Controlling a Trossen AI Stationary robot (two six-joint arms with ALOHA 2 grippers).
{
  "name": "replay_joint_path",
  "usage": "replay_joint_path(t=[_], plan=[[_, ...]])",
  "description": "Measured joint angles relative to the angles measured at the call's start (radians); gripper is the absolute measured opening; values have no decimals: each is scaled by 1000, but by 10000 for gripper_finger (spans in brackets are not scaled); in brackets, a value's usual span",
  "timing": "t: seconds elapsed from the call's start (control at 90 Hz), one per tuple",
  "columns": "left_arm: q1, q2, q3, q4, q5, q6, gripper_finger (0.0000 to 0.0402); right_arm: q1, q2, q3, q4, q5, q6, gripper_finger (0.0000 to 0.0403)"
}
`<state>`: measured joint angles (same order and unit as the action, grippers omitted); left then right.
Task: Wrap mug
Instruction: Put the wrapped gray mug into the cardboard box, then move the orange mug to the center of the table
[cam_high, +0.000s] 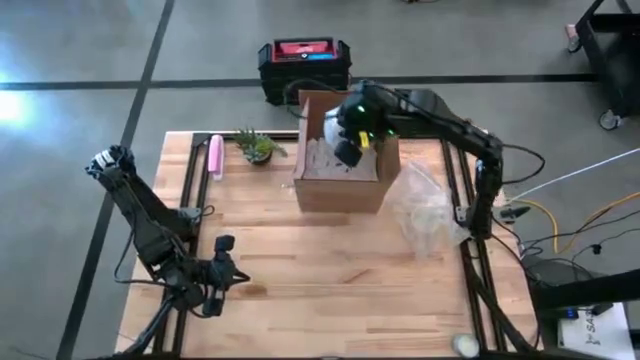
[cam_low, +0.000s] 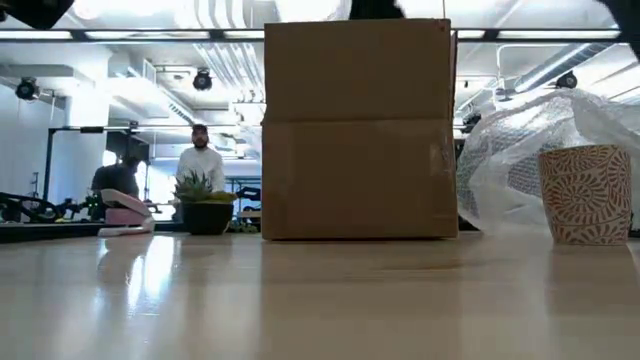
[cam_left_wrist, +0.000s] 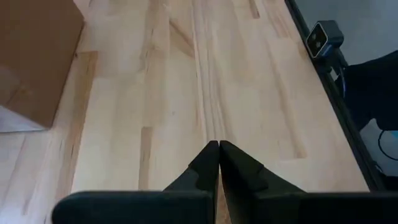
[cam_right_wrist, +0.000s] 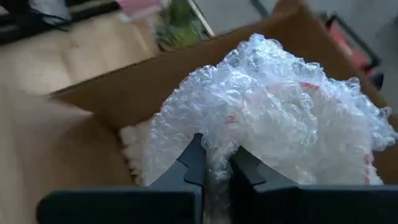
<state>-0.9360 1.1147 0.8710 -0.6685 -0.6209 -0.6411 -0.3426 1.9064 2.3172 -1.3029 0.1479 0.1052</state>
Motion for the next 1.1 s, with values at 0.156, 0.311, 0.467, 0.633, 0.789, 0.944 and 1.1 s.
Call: replay_joint_path(t=[0.156,0.311,0.467,0.633,0.789,0.944,1.1], plan=[[0,2,-13,4,1,-3,0,-66,97,-19,-1,-58,25,9],[0,2,-16,26,14,-4,0,-76,184,-24,-45,-119,45,8],[0,2,-16,77,55,34,0,-77,265,-28,-55,-178,51,10],[2,3,-16,77,54,40,0,-76,304,-27,-47,-207,25,57],[3,9,-17,77,61,24,0,-75,280,-7,-54,-202,-12,133],[3,15,-17,77,61,28,0,-74,190,31,-187,-266,-1,197],[4,20,-17,76,30,45,0,-52,25,29,-269,-279,29,231]])
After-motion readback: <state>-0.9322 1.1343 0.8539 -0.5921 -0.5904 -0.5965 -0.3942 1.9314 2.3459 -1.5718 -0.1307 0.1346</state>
